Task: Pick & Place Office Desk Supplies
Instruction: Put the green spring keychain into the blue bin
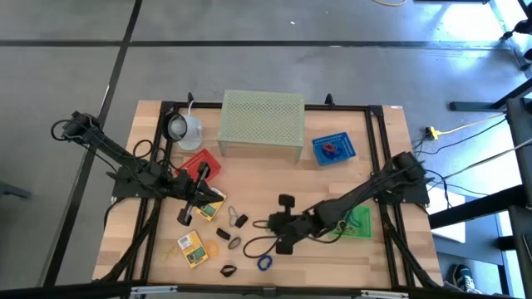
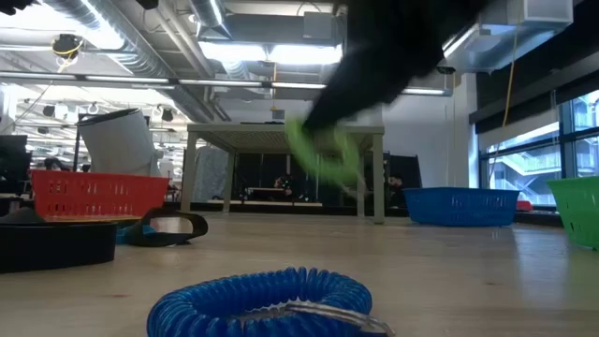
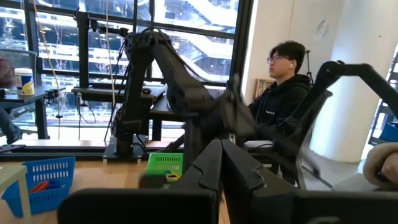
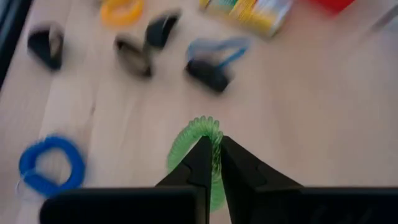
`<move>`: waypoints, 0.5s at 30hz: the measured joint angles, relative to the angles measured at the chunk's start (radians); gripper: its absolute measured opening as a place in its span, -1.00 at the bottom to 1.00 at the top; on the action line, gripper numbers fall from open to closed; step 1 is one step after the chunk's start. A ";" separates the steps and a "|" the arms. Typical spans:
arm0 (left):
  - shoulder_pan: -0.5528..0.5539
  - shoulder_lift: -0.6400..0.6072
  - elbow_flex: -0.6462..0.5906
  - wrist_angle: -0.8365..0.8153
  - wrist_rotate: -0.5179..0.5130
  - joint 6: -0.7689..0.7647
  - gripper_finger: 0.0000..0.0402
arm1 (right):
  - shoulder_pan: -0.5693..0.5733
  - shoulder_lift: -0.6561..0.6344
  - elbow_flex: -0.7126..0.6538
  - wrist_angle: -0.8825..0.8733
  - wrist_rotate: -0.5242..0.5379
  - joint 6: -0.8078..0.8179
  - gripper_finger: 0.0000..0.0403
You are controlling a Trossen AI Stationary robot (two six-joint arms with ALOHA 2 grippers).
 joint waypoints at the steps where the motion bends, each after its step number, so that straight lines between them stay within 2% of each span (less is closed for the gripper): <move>1: 0.000 0.000 0.000 0.000 0.000 0.000 -0.98 | 0.000 -0.025 0.000 -0.003 0.027 -0.016 -0.87; 11: 0.000 0.000 0.000 0.000 -0.002 0.000 -0.98 | -0.020 -0.242 0.002 -0.009 0.343 -0.146 -0.86; 15: 0.000 0.000 0.000 0.000 -0.003 0.000 -0.98 | -0.054 -0.293 0.002 -0.009 0.406 -0.156 -0.86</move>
